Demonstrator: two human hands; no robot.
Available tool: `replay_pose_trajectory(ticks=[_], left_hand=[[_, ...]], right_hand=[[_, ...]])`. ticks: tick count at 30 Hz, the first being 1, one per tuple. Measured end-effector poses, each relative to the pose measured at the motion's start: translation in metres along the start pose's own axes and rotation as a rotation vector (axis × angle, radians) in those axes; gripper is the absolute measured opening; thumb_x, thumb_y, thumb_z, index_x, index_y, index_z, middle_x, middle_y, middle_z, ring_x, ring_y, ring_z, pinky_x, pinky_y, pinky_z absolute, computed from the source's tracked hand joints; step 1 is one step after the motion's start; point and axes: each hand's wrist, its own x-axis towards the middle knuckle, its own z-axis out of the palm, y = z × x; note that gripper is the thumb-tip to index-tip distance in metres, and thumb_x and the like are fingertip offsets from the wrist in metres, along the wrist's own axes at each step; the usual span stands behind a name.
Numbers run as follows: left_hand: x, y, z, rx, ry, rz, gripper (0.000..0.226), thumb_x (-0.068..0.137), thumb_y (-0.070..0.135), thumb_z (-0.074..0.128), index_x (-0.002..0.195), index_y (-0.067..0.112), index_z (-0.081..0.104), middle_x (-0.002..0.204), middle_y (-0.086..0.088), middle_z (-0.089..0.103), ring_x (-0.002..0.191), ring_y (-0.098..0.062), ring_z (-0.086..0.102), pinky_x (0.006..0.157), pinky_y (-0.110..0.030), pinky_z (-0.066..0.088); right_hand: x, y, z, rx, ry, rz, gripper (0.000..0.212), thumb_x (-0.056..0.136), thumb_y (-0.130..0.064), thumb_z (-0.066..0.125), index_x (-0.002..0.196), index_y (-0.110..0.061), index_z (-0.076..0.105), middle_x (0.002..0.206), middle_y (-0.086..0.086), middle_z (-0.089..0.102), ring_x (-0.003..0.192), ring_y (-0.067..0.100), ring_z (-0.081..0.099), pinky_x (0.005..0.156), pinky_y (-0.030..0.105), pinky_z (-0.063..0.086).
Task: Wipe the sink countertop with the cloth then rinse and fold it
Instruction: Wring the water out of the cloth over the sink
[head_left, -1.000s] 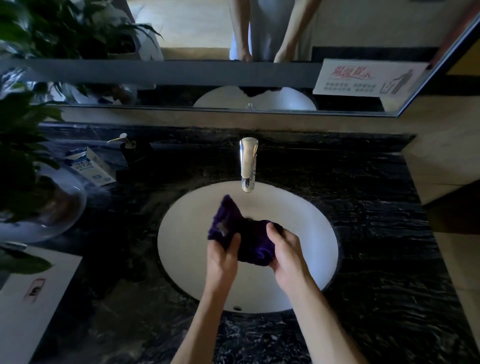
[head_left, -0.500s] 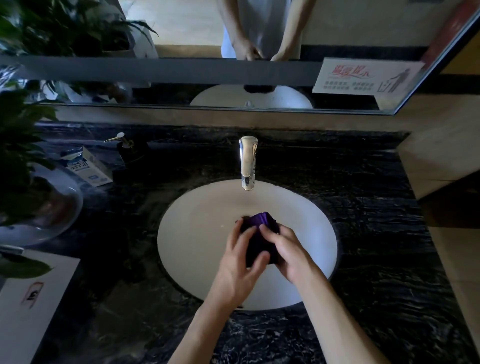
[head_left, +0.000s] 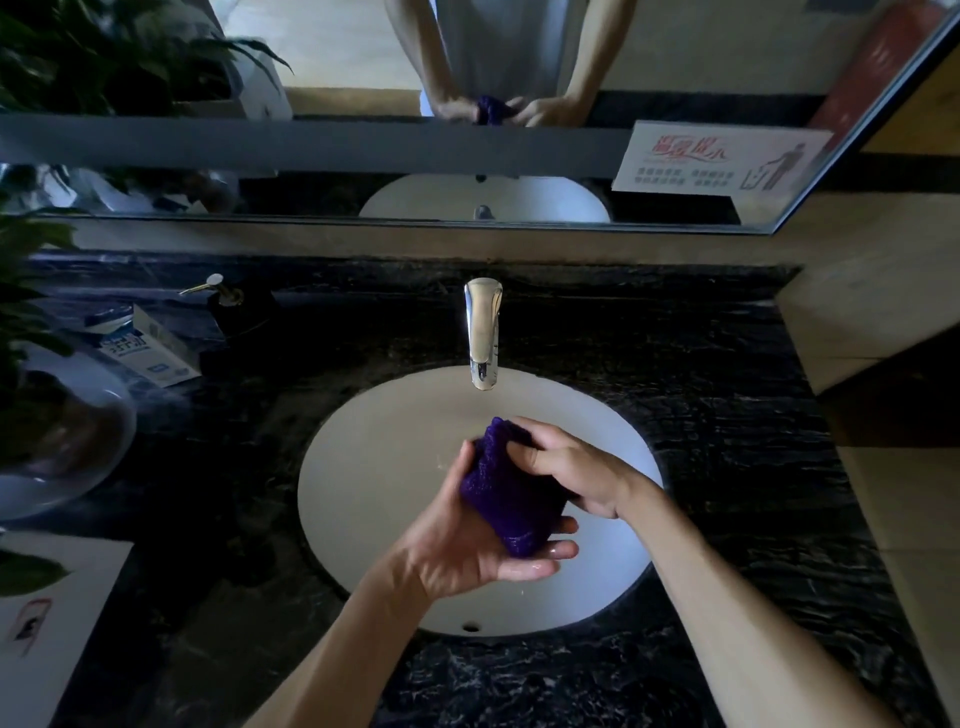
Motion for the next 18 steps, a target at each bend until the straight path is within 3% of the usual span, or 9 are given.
replay_pose_trajectory(ticks=[2, 6, 11, 15, 18], left_hand=[[0.002, 0.004, -0.006, 0.005, 0.004, -0.002, 0.102, 0.066, 0.073, 0.076, 0.136, 0.001, 0.060, 0.136, -0.034, 0.054, 0.114, -0.047, 0.062, 0.086, -0.044, 0.062], [0.009, 0.006, -0.008, 0.024, 0.041, 0.025, 0.093, 0.063, 0.064, 0.085, 0.131, 0.003, 0.065, 0.132, -0.034, 0.054, 0.111, -0.043, 0.059, 0.085, -0.038, 0.061], [0.014, 0.008, -0.011, 0.130, -0.043, 0.077, 0.087, 0.069, 0.065, 0.080, 0.136, 0.013, 0.062, 0.130, -0.028, 0.055, 0.107, -0.034, 0.059, 0.089, -0.035, 0.055], [0.017, 0.016, -0.012, 0.310, -0.040, 0.086, 0.079, 0.067, 0.058, 0.085, 0.128, 0.013, 0.065, 0.119, -0.016, 0.063, 0.098, -0.022, 0.059, 0.082, -0.029, 0.049], [0.023, 0.021, -0.015, 0.385, 0.026, 0.071, 0.079, 0.063, 0.042, 0.091, 0.127, 0.010, 0.059, 0.113, -0.013, 0.065, 0.094, -0.020, 0.060, 0.077, -0.029, 0.050]], right_hand=[[0.000, -0.002, 0.003, -0.082, 0.025, 0.009, 0.022, 0.104, -0.045, 0.048, 0.107, -0.027, 0.060, 0.093, -0.007, 0.062, 0.087, 0.007, 0.057, 0.074, 0.023, 0.045], [0.006, 0.001, 0.009, -0.306, 0.113, -0.046, 0.052, 0.084, -0.082, 0.038, 0.091, -0.031, 0.050, 0.076, -0.012, 0.048, 0.069, 0.005, 0.047, 0.067, 0.030, 0.039], [0.014, -0.003, 0.008, -0.408, 0.207, -0.050, 0.043, 0.094, -0.061, 0.057, 0.089, -0.018, 0.058, 0.073, -0.011, 0.056, 0.065, 0.006, 0.053, 0.060, 0.024, 0.039], [0.021, -0.005, 0.007, -0.414, 0.240, -0.044, 0.035, 0.087, -0.051, 0.059, 0.072, -0.020, 0.054, 0.066, -0.009, 0.053, 0.062, 0.011, 0.049, 0.060, 0.032, 0.039], [0.026, -0.004, 0.008, -0.408, 0.239, -0.019, 0.036, 0.085, -0.038, 0.059, 0.067, -0.007, 0.051, 0.063, 0.000, 0.049, 0.061, 0.015, 0.044, 0.063, 0.037, 0.038]])
